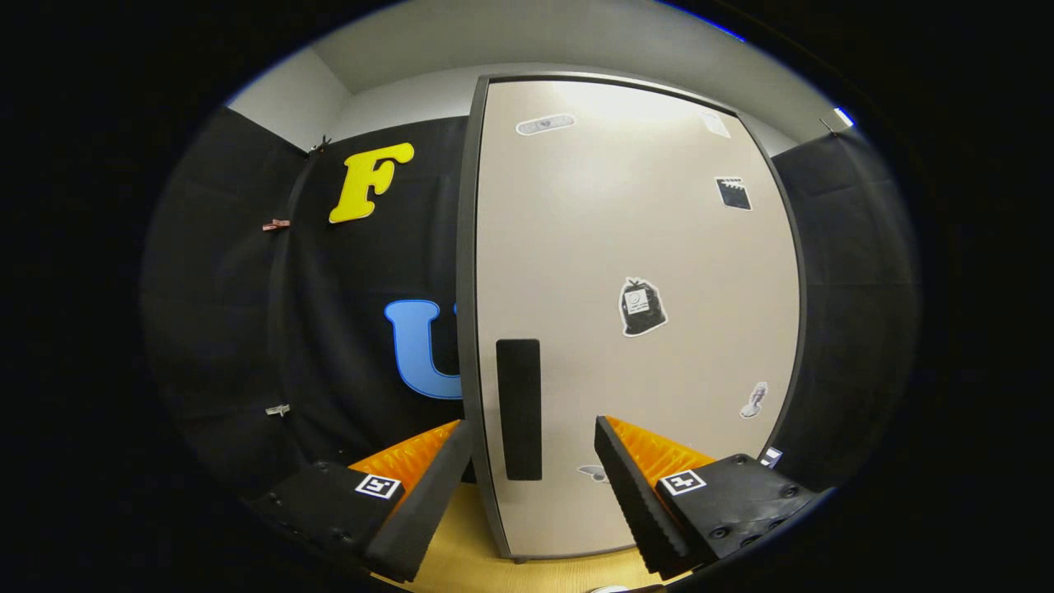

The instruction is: Open the shoe cabinet door, grab the shoes and put them into the shoe cabinet, then close the shoe cabinet door.

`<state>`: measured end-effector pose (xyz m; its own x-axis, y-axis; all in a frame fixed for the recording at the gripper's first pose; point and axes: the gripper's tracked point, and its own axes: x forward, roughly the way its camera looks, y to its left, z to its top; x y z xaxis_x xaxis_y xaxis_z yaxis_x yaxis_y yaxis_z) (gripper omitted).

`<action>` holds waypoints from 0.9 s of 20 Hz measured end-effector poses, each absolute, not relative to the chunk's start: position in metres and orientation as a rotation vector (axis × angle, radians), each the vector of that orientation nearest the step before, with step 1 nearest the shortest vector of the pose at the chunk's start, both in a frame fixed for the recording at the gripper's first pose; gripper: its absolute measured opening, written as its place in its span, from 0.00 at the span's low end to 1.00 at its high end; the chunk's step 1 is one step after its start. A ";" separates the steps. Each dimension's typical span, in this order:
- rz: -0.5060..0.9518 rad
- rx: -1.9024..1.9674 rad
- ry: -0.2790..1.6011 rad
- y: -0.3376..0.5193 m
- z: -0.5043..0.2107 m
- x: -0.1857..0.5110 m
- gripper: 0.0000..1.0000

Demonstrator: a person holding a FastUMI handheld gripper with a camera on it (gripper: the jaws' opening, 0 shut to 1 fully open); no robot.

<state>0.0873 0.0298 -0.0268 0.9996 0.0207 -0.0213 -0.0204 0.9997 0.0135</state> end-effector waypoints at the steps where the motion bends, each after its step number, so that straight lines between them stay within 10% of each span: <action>1: 0.017 0.015 0.026 0.031 -0.031 0.095 0.98; 10: -0.036 0.011 0.053 0.026 -0.051 0.131 0.85; 18: -0.033 -0.017 0.035 0.034 -0.053 0.139 0.39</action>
